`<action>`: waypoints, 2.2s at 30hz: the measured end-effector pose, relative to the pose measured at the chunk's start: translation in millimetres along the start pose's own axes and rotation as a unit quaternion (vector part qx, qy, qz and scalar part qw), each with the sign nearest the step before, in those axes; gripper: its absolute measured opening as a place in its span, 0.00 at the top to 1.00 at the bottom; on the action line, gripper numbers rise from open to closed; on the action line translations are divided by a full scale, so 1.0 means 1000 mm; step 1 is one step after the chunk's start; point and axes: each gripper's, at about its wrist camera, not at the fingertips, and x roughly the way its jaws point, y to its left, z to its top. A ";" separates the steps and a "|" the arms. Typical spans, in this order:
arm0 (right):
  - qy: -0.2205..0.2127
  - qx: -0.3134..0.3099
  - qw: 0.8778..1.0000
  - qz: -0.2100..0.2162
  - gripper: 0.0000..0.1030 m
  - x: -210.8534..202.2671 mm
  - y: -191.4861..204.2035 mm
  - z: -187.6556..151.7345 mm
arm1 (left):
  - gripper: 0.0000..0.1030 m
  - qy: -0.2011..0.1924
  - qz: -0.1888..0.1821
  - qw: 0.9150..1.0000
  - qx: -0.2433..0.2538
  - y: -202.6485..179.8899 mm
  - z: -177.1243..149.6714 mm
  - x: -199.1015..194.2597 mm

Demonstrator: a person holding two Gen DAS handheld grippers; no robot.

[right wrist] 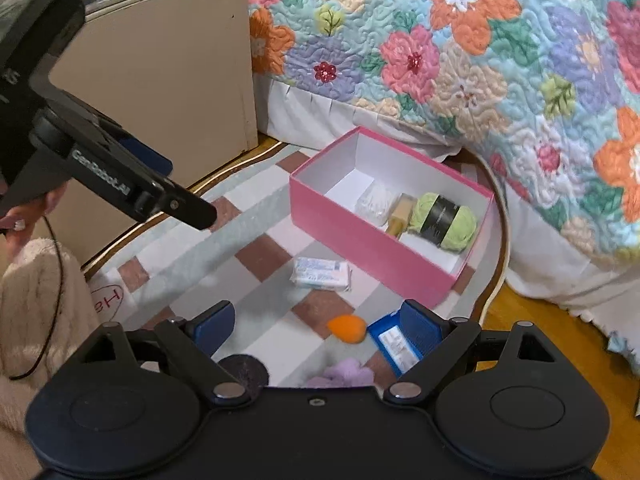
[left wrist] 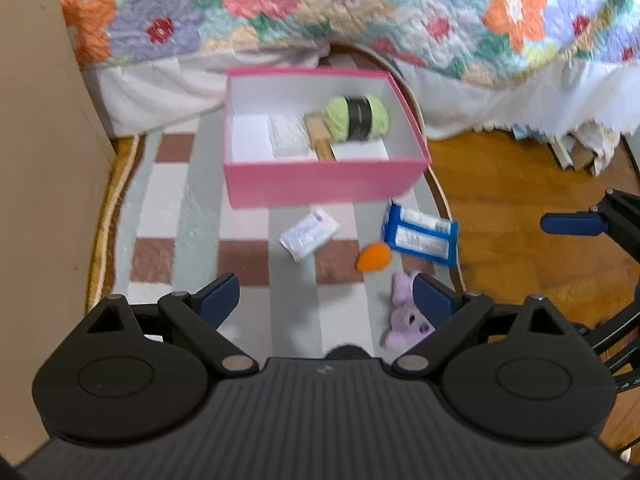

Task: Organize objects
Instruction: 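Move the left gripper down toward the purple plush toy, then close the left gripper on the purple plush toy's head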

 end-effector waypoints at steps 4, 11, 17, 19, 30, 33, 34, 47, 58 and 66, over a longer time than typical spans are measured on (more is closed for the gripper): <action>-0.006 0.009 1.000 0.015 0.10 0.010 -0.001 -0.027 | 0.08 0.018 -0.020 0.999 0.027 -0.010 -0.013 0.022; 0.005 0.045 0.999 0.006 0.10 0.053 -0.003 -0.078 | 0.09 0.027 -0.019 0.997 0.067 -0.033 -0.035 0.069; -0.011 0.068 0.997 -0.047 0.11 0.084 -0.001 -0.110 | 0.12 0.037 -0.028 0.998 0.043 -0.032 -0.051 0.112; -0.010 0.083 0.995 -0.051 0.11 0.094 -0.005 -0.118 | 0.12 0.031 -0.048 0.998 0.023 -0.029 -0.057 0.125; 0.007 0.149 0.989 -0.023 0.11 0.138 -0.013 -0.150 | 0.17 0.031 -0.093 0.994 -0.040 -0.028 -0.084 0.179; 0.012 0.197 0.980 -0.020 0.11 0.151 -0.019 -0.157 | 0.24 0.037 -0.130 0.989 -0.051 -0.030 -0.090 0.191; 0.015 0.211 0.977 -0.017 0.11 0.154 -0.020 -0.160 | 0.26 0.040 -0.139 0.988 -0.054 -0.031 -0.092 0.195; 0.005 0.187 0.981 -0.049 0.26 0.160 -0.009 -0.164 | 0.67 0.044 -0.183 0.981 -0.055 -0.042 -0.107 0.214; 0.010 0.173 0.984 -0.045 0.38 0.168 -0.014 -0.170 | 0.76 0.027 -0.170 0.983 -0.071 -0.038 -0.108 0.212; 0.004 0.151 0.988 -0.036 0.45 0.150 -0.003 -0.162 | 0.78 0.021 -0.180 0.981 -0.068 -0.029 -0.109 0.182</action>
